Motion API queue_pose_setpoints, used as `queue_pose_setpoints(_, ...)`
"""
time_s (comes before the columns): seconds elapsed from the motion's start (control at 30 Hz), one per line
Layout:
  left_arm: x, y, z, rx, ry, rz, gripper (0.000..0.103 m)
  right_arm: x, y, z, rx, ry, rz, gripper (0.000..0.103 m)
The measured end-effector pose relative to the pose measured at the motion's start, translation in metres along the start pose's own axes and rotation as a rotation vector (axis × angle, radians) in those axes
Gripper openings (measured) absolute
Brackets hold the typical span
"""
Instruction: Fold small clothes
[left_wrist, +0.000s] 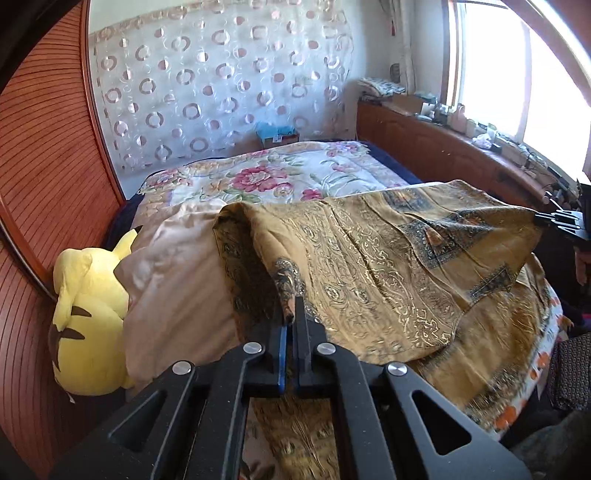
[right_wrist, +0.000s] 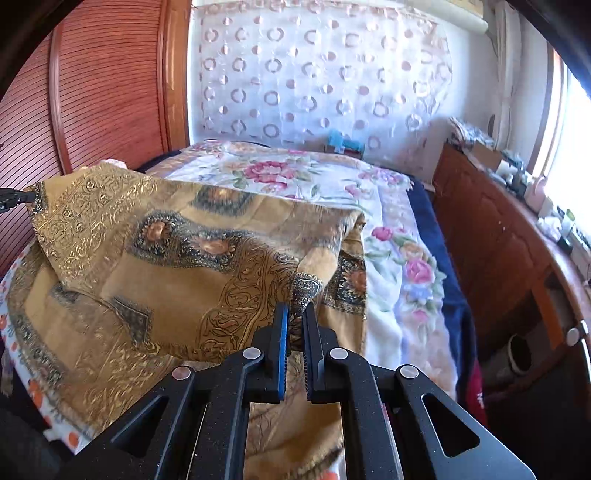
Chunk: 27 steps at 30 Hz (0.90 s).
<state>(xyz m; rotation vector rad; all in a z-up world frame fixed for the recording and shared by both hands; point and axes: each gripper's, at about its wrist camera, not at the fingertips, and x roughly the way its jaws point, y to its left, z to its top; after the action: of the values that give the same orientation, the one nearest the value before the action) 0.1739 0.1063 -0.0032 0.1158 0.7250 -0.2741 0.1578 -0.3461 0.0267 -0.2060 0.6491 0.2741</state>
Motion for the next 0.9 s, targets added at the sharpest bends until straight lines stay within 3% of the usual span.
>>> queue_pose_setpoints(0.2,-0.014,-0.007,-0.021,0.001,-0.011,-0.017,0.002,-0.028,0.004,-0.013,-0.035,-0.010,-0.005,0.007)
queue_pose_setpoints(0.53,-0.067,-0.010,-0.027,-0.024,-0.094,-0.061,0.002,-0.065,0.007,-0.011,-0.061,-0.038,0.004,0.007)
queue_pose_setpoints(0.7,-0.039,0.003,-0.068,-0.099,-0.015,-0.047,0.002,-0.051,0.008,-0.038,-0.051,0.022,0.012,0.007)
queue_pose_setpoints(0.9,0.000,0.010,-0.114,-0.197,0.086,-0.058,0.002,0.012,0.002,-0.084,0.031,0.161,0.033,0.007)
